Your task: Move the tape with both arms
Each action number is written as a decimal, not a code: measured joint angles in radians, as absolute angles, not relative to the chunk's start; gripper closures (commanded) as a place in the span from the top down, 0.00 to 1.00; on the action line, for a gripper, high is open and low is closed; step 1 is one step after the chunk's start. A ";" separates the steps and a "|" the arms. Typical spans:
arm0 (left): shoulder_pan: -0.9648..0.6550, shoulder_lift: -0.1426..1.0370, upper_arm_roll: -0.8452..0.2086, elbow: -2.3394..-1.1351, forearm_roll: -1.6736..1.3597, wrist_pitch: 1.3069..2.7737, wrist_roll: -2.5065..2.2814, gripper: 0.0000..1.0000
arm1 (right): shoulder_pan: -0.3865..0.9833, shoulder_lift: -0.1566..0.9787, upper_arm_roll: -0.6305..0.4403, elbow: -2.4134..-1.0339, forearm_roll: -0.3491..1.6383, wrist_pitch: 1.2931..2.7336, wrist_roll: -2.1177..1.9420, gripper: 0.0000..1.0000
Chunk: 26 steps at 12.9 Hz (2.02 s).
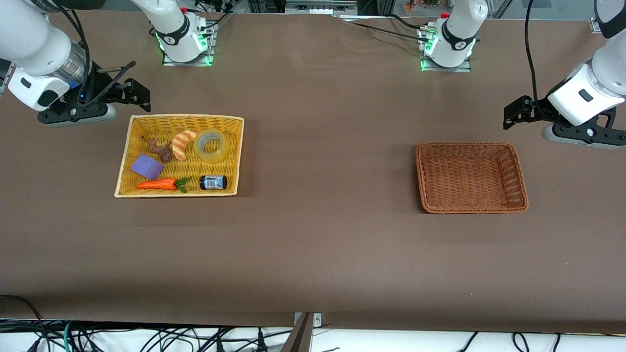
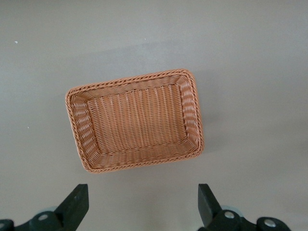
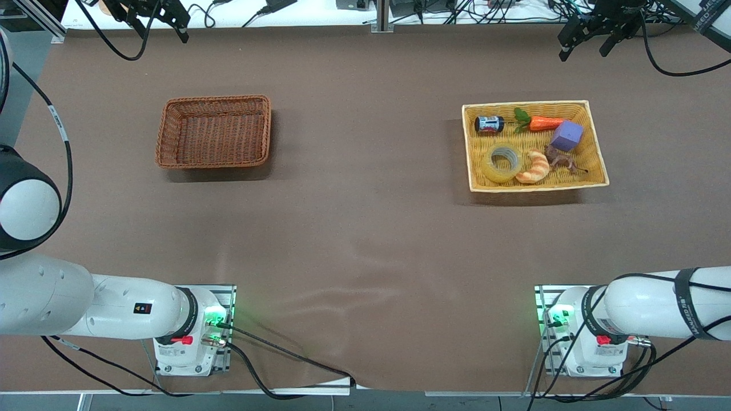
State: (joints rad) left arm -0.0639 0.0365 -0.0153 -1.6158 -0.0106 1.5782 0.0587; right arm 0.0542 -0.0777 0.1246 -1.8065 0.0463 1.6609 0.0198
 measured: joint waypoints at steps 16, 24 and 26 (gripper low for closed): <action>-0.063 0.037 -0.015 -1.616 -0.011 1.578 0.059 1.00 | 0.054 -0.090 0.116 -1.806 0.047 1.607 -0.024 1.00; -0.061 0.037 -0.015 -1.616 -0.011 1.578 0.059 1.00 | 0.054 -0.090 0.113 -1.806 0.047 1.604 -0.041 1.00; -0.061 0.037 -0.015 -1.616 -0.011 1.578 0.059 1.00 | 0.054 -0.090 0.112 -1.806 0.047 1.604 -0.041 1.00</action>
